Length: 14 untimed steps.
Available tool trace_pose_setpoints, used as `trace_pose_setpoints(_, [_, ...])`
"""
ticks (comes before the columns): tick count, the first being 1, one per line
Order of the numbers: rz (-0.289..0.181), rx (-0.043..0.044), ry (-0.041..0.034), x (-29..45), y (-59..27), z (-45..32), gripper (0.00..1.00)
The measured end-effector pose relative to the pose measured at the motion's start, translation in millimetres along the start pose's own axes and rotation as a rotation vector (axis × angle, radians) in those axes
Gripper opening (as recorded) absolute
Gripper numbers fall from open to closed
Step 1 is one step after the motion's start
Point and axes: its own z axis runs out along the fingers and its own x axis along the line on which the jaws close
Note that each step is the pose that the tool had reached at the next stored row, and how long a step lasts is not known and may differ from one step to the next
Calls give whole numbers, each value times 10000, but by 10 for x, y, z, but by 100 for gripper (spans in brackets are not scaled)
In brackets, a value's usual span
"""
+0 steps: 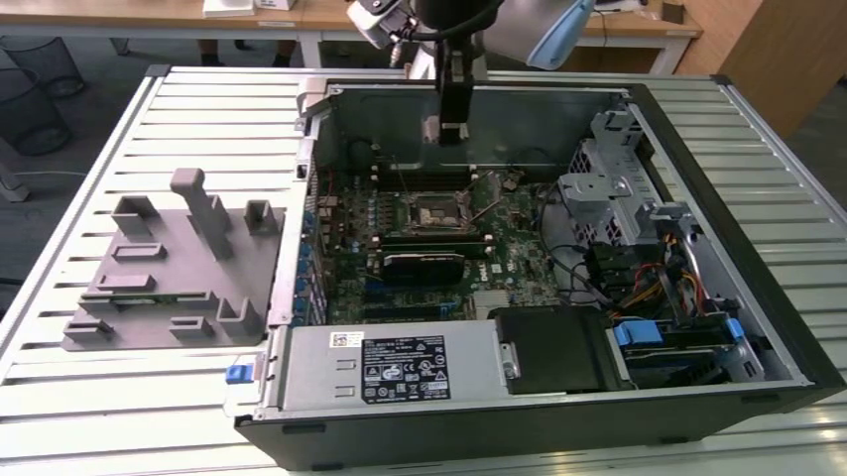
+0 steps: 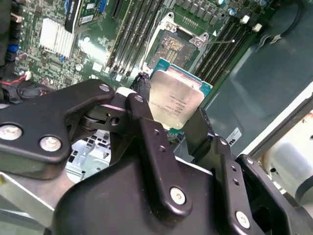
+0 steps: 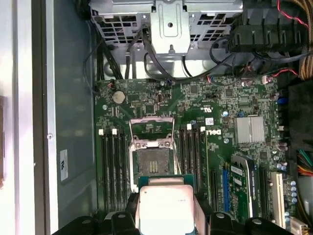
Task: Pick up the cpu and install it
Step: 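Place the cpu into insertion slot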
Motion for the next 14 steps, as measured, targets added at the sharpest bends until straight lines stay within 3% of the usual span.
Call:
trace_pose_setpoints(6, [24,-4,-22,21,-3,80,53])
trace_pose_setpoints(14, [-316,-18,-10,35,-8,205,53])
